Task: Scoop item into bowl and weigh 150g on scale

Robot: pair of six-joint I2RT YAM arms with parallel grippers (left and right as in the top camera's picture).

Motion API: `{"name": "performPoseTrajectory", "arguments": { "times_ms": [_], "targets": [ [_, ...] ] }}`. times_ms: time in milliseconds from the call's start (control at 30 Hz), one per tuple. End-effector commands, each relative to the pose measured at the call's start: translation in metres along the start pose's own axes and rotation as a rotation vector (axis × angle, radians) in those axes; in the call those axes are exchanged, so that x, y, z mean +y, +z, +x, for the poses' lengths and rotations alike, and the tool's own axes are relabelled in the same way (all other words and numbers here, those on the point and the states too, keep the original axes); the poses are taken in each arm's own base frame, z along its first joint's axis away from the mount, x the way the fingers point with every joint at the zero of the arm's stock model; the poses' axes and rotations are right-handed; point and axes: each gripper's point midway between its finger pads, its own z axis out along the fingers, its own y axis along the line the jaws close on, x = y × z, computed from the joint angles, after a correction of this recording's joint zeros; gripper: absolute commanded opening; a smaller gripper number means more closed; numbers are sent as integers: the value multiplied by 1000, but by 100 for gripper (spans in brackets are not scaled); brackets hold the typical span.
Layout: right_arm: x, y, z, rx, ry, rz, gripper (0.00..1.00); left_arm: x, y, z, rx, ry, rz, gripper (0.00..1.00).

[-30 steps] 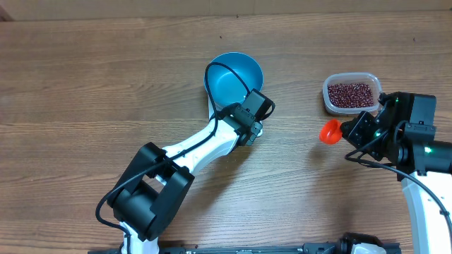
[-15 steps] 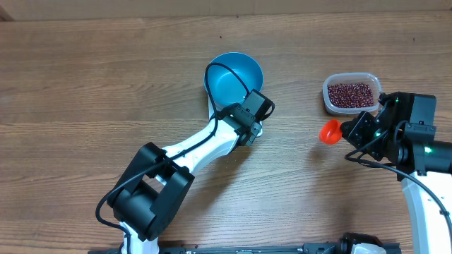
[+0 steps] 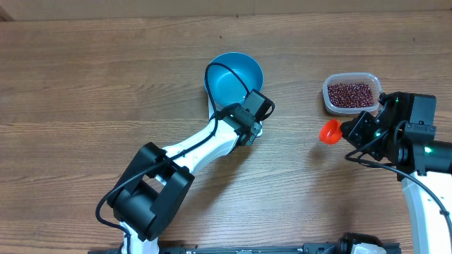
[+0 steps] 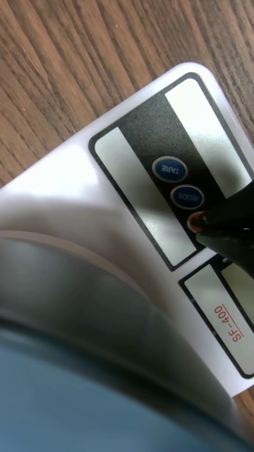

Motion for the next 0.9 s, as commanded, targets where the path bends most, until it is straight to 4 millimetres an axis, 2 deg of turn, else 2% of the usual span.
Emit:
{"name": "performPoseTrajectory", "arguments": {
  "times_ms": [0,867],
  "targets": [
    [7,-6,-8,-26,-9,-17,4,1,8,14,30,27,-15,4],
    [6,-6,-8,-27,-9,-17,4,0,9,7,-2,18,-11,4]
  ]
}}
